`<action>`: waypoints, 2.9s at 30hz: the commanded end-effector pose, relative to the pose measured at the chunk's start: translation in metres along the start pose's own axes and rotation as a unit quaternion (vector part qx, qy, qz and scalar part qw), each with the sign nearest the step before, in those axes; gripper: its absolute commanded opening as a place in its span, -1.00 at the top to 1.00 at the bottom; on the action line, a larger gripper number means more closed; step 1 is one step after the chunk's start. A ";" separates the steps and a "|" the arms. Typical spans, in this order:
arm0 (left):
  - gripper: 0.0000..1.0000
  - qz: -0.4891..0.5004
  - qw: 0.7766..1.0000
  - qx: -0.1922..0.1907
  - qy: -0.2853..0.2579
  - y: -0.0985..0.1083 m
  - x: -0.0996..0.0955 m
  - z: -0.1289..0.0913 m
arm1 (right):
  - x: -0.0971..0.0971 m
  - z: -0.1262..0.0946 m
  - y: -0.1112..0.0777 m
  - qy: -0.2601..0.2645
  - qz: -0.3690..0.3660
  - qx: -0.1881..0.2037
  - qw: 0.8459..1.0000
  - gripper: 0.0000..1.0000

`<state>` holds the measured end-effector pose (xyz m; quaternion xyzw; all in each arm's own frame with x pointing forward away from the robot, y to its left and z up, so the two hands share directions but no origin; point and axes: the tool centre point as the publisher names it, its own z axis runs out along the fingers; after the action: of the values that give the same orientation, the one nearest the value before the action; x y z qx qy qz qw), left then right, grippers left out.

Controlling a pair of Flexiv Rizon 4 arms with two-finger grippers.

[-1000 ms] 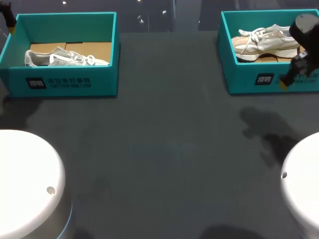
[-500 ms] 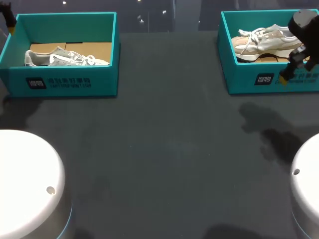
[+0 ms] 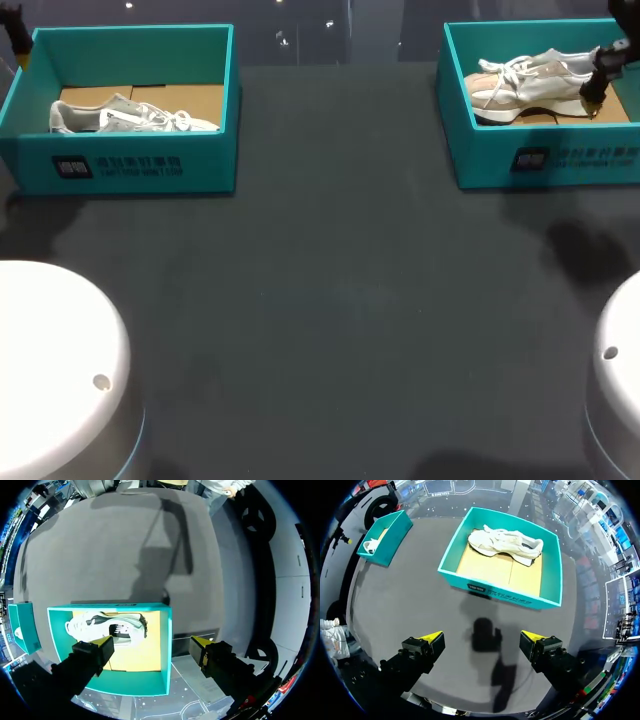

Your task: Take the shoe out of the shoebox, open the shoe tongue, remove and reinsert the insole, then place the shoe into the shoebox

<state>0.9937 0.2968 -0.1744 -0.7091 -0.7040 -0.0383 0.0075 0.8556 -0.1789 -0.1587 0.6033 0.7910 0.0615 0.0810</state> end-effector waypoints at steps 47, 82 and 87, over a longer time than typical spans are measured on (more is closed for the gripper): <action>-1.00 0.001 1.000 0.000 0.000 0.001 0.000 0.000 | -0.107 0.072 0.173 -0.043 0.084 0.079 0.992 -1.00; -1.00 0.001 1.000 0.000 0.000 0.001 0.000 0.000 | -0.185 0.169 0.220 -0.082 0.118 0.085 0.986 -1.00; -1.00 0.001 1.000 0.000 0.000 0.001 0.000 0.000 | -0.189 0.179 0.221 -0.086 0.118 0.089 0.985 -1.00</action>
<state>0.9938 0.2967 -0.1746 -0.7091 -0.7040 -0.0382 0.0073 1.1417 -0.3012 -0.2753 0.7000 0.7067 -0.0489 0.0906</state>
